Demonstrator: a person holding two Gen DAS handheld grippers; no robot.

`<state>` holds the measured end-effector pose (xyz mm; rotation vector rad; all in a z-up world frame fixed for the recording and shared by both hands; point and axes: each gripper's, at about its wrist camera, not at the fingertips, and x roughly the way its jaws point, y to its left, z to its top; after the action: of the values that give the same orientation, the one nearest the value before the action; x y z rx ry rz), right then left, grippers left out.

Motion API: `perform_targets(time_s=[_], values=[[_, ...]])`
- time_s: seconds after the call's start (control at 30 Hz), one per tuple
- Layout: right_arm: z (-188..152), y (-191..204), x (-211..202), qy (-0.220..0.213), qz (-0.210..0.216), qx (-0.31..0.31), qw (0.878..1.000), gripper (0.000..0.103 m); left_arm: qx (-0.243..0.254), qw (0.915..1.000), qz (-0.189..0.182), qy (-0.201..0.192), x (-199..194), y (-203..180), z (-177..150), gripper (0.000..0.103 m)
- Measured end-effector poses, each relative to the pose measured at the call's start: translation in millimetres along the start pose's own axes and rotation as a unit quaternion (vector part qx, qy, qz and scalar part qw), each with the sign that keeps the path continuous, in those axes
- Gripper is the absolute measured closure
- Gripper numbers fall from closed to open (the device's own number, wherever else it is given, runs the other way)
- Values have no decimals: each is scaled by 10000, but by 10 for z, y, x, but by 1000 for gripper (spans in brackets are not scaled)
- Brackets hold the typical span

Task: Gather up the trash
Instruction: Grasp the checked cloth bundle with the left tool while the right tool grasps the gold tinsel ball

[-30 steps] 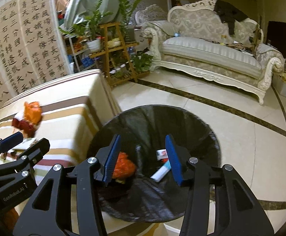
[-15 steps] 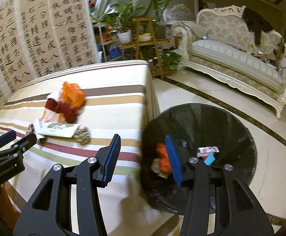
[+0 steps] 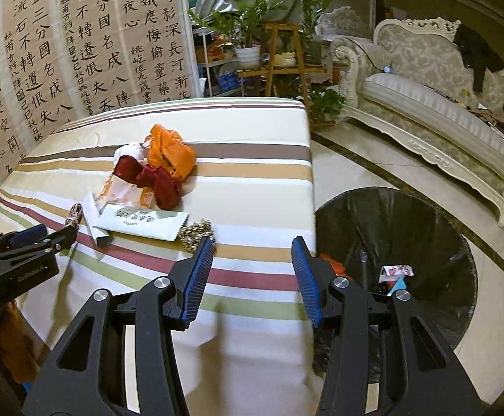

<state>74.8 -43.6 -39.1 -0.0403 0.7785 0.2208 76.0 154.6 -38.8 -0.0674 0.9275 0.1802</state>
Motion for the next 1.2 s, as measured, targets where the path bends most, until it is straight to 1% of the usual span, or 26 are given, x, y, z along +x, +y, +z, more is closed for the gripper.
perform_targets(time_s=[0.07, 0.2, 0.23, 0.37, 0.57, 0.77, 0.8, 0.83, 0.93, 0.97, 1.2], values=[[26, 50, 38, 28, 27, -31, 10000, 57, 28, 10000, 7, -15, 5, 0, -1, 60], [47, 100, 69, 69, 86, -72, 9999, 57, 134, 9999, 22, -75, -5, -11, -3, 86], [51, 113, 79, 77, 102, -87, 9999, 57, 125, 9999, 0, -84, -8, 3, -4, 86], [84, 181, 109, 99, 153, -147, 9997, 57, 15, 9999, -106, -86, -22, 70, -17, 87], [119, 302, 195, 213, 184, -270, 9992, 57, -41, 9998, -144, -113, -61, 147, -16, 87], [131, 340, 302, 427, 187, -242, 9986, 59, -104, 9997, -173, -155, -85, 223, -13, 87], [127, 336, 318, 480, 191, -236, 9984, 61, -110, 9997, -173, -162, -87, 231, -13, 87], [109, 326, 328, 521, 201, -224, 9982, 68, -113, 9996, -174, -167, -87, 242, -12, 87], [102, 336, 360, 609, 251, -221, 9976, 75, -137, 9996, -189, -160, -74, 268, -18, 87], [101, 342, 355, 611, 252, -232, 9975, 79, -148, 9996, -196, -154, -68, 273, -20, 87], [97, 335, 304, 526, 220, -233, 9981, 85, -162, 9995, -219, -188, -93, 270, -53, 87]])
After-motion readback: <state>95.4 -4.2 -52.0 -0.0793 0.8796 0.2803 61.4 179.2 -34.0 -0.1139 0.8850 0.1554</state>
